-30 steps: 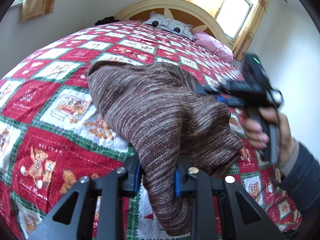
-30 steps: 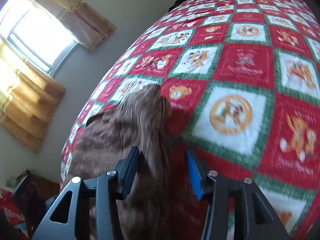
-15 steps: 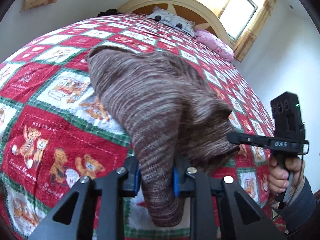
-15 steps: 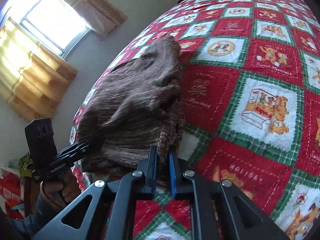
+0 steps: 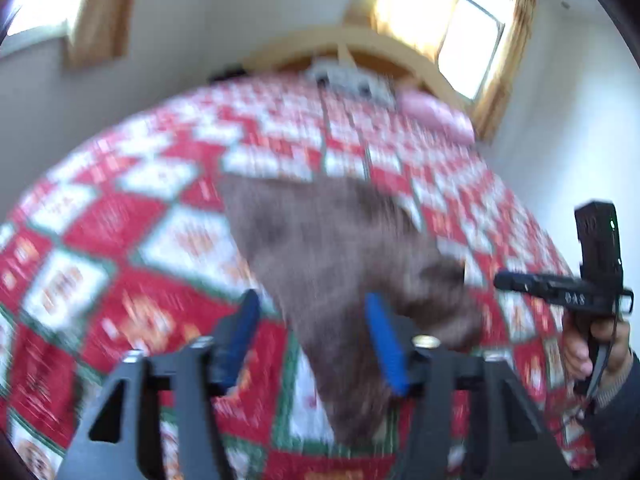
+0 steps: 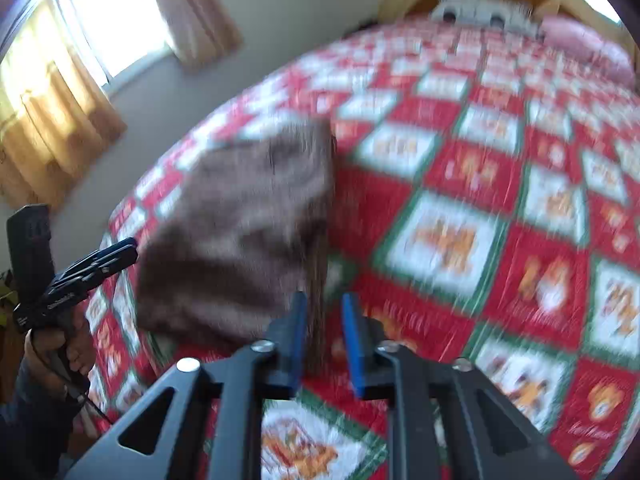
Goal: Fold small clothes
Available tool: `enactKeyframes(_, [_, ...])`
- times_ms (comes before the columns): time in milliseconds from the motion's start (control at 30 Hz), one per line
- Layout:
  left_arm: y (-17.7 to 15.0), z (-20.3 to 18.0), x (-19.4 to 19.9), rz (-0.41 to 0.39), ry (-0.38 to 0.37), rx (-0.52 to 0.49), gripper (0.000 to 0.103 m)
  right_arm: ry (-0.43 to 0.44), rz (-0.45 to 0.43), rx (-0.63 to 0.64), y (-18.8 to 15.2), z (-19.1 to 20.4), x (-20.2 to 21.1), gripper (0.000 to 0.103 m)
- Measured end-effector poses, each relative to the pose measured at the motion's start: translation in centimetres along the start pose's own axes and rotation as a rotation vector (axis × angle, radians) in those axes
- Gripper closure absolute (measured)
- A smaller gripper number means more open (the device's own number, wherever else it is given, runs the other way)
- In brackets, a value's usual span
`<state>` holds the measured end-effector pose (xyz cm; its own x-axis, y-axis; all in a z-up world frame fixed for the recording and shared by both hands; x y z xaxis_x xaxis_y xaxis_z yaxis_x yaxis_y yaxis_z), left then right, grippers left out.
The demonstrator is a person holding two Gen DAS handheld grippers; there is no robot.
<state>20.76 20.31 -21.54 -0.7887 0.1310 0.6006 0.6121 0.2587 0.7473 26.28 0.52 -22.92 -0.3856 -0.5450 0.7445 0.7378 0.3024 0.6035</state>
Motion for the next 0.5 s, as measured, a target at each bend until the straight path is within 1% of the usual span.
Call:
enactKeyframes(33, [1.1,-0.3,-0.3,-0.018,0.005,-0.009,0.027,0.032,-0.027,-0.001,1.0,0.7,0.4,0.077])
enactKeyframes(67, [1.9,-0.7,-1.0,-0.016,0.010,-0.023,0.026,0.062,-0.048,0.003,1.9,1.5,0.5,0.075])
enactKeyframes(133, [2.4,-1.0,-2.8,-0.005,0.016,-0.040,0.026,0.129,-0.079,0.024,3.9,3.7,-0.5,0.060])
enactKeyframes(167, [2.2,-0.9,-4.0,0.016,0.020,-0.048,0.026,0.164,-0.079,0.029,4.5,4.7,-1.3,0.058])
enactKeyframes(200, [1.6,-0.8,-5.4,0.047,0.045,-0.061,0.026,0.193,-0.062,0.040,4.9,5.5,-2.7,0.058])
enactKeyframes(233, [1.0,-0.5,-6.2,0.063,0.078,-0.071,0.026,0.191,-0.044,0.043,4.9,5.7,-3.9,0.058])
enactKeyframes(267, [0.2,-0.1,-6.9,0.081,0.115,-0.080,0.026,0.164,-0.020,0.039,4.6,5.4,-5.2,0.058])
enactKeyframes(300, [-1.0,0.8,-7.8,0.120,0.141,-0.081,0.025,0.113,0.006,0.027,4.1,4.6,-6.5,0.058])
enactKeyframes(333, [-2.0,1.4,-8.5,0.151,0.133,-0.067,0.024,0.078,0.030,0.008,3.5,3.6,-7.6,0.058])
enactKeyframes(367, [-2.6,1.8,-8.7,0.155,0.106,-0.040,0.022,0.065,0.059,-0.014,2.6,2.8,-8.5,0.058])
enactKeyframes(400, [-2.9,2.3,-8.5,0.114,0.065,0.003,0.021,0.079,0.048,-0.019,2.1,2.5,-8.9,0.058])
enactKeyframes(433, [-3.0,2.3,-8.4,0.101,0.054,0.001,0.020,0.090,0.012,-0.001,1.9,2.4,-8.7,0.058])
enactKeyframes(500, [-2.9,2.1,-8.4,0.086,0.061,-0.013,0.019,0.081,-0.013,0.036,1.5,2.4,-8.6,0.058])
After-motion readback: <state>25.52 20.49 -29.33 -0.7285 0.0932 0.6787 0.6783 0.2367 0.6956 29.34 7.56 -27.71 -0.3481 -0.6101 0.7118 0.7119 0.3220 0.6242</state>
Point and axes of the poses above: each gripper's, at about its wrist camera, not at the fingertips, and x roughly against the way its jaws point, z to its left, y to its top, the point moved 9 cm from there along -x, roughly the way its jaws point
